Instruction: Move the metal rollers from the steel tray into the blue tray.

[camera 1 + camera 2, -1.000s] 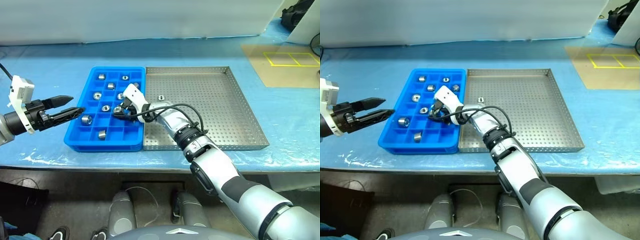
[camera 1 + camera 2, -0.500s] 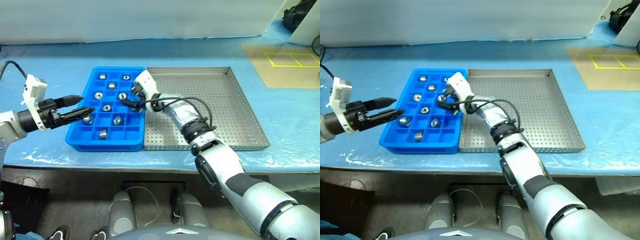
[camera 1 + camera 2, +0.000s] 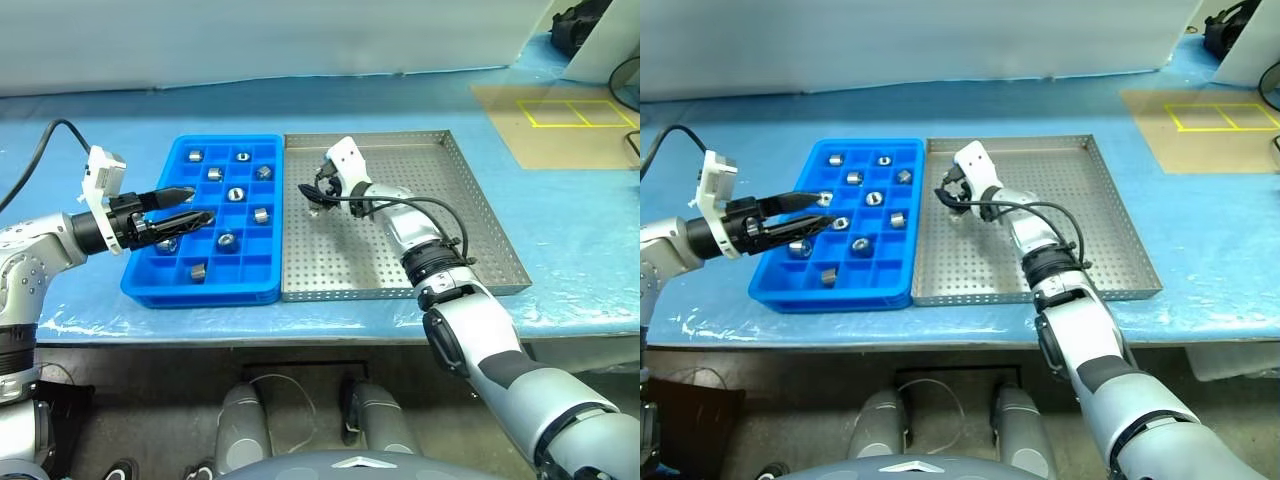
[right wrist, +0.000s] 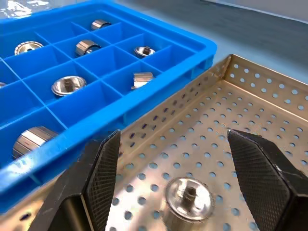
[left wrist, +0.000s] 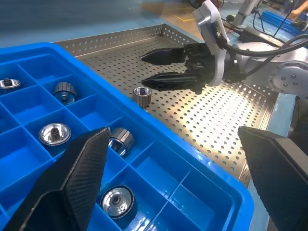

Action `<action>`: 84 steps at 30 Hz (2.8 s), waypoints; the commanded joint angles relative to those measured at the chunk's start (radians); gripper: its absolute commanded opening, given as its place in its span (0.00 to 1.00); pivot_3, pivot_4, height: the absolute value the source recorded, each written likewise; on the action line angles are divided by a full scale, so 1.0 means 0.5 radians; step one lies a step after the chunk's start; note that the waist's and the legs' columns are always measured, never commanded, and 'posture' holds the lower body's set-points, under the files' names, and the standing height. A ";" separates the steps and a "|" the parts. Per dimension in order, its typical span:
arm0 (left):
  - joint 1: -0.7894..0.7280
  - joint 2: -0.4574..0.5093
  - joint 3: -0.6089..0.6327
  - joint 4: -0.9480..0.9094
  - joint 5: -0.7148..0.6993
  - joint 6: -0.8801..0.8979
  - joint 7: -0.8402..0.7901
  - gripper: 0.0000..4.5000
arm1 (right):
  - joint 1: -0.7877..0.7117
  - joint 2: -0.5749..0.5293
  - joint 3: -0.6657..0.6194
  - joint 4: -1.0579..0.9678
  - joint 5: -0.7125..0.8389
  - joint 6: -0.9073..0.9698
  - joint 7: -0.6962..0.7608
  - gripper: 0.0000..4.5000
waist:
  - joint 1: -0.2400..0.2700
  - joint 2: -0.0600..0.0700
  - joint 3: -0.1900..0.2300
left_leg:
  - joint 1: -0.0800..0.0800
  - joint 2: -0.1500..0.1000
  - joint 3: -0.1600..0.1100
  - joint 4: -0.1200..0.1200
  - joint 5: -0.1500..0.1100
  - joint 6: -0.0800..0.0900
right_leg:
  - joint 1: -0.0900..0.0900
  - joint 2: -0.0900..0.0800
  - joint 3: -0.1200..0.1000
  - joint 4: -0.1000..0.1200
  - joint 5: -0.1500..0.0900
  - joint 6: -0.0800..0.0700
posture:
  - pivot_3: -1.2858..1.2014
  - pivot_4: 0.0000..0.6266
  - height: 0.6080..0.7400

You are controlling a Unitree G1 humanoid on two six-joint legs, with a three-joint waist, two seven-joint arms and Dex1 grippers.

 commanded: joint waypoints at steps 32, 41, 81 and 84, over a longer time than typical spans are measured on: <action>0.014 0.012 0.020 -0.071 0.006 0.003 -0.009 1.00 | -0.136 0.253 -0.092 0.613 -0.107 -0.220 -0.570 0.60 | -0.012 0.000 0.000 | 0.001 0.000 0.000 0.001 0.000 0.000 | 0.000 0.000 0.000 0.002 0.000 0.000 | 0.45 0.24 1.00; -0.015 0.005 -0.007 -0.054 0.018 -0.002 -0.014 1.00 | -0.149 0.260 -0.147 0.580 -0.062 -0.201 -0.512 0.34 | -0.012 0.000 0.000 | 0.003 0.000 0.000 0.001 0.000 0.000 | 0.001 0.000 0.000 0.003 0.000 0.000 | 0.45 0.24 1.00; 0.139 0.215 0.075 -0.199 -0.037 0.056 -0.186 1.00 | 0.269 0.008 0.366 -0.803 0.500 0.889 1.230 0.34 | 0.038 0.000 0.000 | 0.007 0.000 0.000 -0.002 -0.001 0.001 | 0.005 0.000 0.000 -0.001 0.000 0.000 | 0.47 0.24 1.00; 0.180 0.214 0.090 -0.228 -0.049 0.063 -0.179 1.00 | 0.269 0.014 0.365 -0.782 0.484 0.925 1.223 0.34 | 0.041 0.000 0.000 | 0.007 0.000 0.000 -0.003 -0.001 0.001 | 0.005 0.000 -0.001 -0.002 0.000 0.000 | 0.47 0.24 1.00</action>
